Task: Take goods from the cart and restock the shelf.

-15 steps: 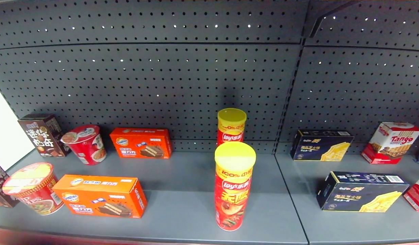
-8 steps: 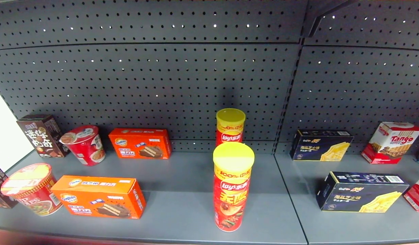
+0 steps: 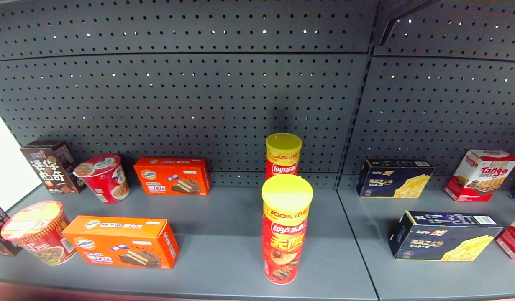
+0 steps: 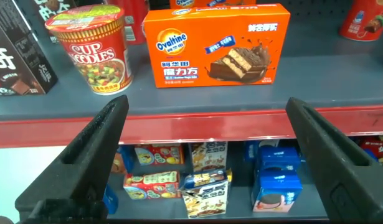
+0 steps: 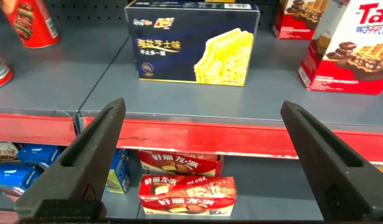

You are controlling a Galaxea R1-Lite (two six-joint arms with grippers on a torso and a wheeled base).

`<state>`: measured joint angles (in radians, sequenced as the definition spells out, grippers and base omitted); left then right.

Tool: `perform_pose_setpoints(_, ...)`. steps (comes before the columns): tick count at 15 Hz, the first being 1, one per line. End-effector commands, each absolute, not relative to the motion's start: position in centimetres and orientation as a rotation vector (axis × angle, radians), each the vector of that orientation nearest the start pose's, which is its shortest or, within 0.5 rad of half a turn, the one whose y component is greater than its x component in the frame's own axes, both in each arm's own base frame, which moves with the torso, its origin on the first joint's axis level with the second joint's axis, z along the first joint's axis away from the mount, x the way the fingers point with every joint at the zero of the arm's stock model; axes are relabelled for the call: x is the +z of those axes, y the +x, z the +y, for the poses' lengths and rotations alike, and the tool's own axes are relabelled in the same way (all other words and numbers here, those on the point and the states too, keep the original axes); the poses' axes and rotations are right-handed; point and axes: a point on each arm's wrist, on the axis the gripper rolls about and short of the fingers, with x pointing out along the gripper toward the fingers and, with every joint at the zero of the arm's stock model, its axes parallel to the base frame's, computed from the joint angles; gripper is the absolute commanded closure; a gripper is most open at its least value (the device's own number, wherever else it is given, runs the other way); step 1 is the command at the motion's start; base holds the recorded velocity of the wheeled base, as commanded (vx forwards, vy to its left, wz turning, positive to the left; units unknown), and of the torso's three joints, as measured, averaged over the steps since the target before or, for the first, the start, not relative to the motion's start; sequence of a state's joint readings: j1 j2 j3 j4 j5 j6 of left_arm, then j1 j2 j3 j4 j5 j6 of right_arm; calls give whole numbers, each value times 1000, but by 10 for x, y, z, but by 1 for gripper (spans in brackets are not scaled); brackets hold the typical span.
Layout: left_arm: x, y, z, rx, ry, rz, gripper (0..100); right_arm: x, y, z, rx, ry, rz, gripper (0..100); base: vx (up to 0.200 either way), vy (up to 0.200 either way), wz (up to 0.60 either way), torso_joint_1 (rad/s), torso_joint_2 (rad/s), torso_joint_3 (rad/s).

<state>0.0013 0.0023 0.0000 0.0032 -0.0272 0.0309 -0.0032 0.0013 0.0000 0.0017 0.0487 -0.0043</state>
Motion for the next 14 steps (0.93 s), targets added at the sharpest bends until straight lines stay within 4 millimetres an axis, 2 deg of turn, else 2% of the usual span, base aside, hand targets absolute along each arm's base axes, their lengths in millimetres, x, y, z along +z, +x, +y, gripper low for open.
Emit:
perform_pose_setpoints(1, 75, -23, -1, -26, 31, 6, 0, 75, -23, 1, 46, -5, 3, 0, 0, 0, 0, 0, 0, 0)
perform_pose_setpoints(14, 75, -23, -1, -26, 32, 6, 0, 75, -23, 1, 46, -5, 3, 0, 0, 0, 0, 0, 0, 0)
